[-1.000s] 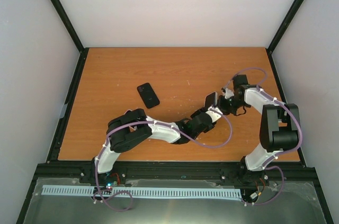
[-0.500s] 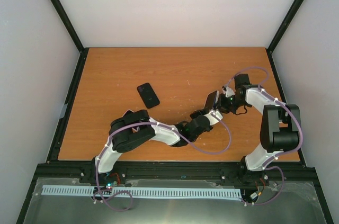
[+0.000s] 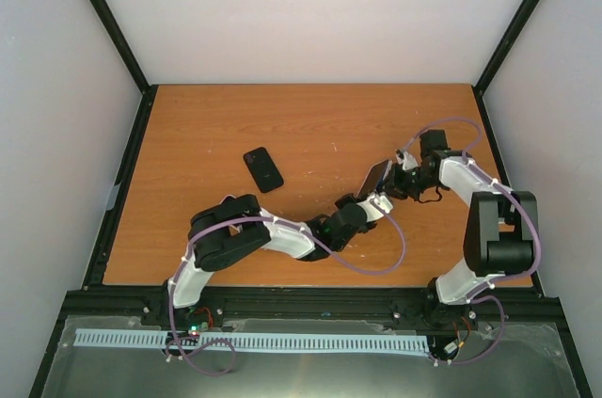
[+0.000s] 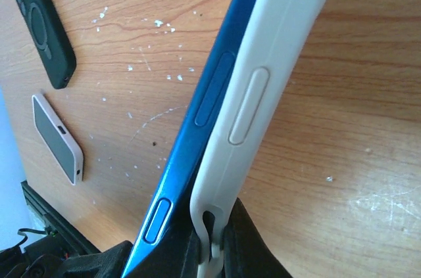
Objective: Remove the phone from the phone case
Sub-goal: Remove the phone case from the phone.
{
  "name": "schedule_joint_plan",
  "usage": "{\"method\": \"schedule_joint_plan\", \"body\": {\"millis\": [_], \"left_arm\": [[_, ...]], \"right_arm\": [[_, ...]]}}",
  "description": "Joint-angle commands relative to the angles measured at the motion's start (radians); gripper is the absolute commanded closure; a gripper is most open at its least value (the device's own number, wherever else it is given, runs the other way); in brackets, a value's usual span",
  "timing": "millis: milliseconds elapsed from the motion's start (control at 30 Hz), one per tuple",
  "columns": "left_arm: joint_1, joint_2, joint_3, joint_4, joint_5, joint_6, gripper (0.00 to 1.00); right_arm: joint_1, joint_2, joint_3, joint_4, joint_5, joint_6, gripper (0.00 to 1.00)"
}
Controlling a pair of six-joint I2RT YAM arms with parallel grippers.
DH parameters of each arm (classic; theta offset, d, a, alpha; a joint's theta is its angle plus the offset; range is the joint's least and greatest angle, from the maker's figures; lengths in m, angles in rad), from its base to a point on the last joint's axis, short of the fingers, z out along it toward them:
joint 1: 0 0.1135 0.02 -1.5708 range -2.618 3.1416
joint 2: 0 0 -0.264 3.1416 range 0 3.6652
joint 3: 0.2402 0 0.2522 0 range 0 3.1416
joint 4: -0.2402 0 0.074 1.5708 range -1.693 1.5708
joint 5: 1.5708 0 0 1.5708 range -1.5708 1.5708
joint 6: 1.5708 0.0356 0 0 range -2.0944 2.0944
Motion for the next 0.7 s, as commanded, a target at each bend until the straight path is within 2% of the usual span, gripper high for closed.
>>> {"method": "schedule_joint_plan", "body": {"millis": [0, 100, 333, 467, 667], "left_arm": [[0.068, -0.092, -0.027, 0.012, -0.082, -0.023, 0.97], [0.087, -0.120, -0.022, -0.008, -0.074, -0.050, 1.00], [0.145, -0.183, -0.021, -0.086, -0.051, -0.177, 1.00], [0.168, -0.224, -0.029, -0.116, -0.029, -0.245, 1.00], [0.169, -0.247, -0.021, -0.128, -0.021, -0.263, 1.00]], "right_arm": [[-0.020, -0.051, -0.003, -0.066, 0.067, -0.048, 0.97], [-0.022, -0.056, -0.003, -0.064, 0.096, -0.054, 0.97], [-0.027, -0.095, 0.006, -0.058, 0.157, -0.106, 0.97], [-0.027, -0.137, 0.008, -0.062, 0.198, -0.191, 0.97], [-0.027, -0.156, 0.046, -0.119, 0.252, -0.297, 0.97]]}}
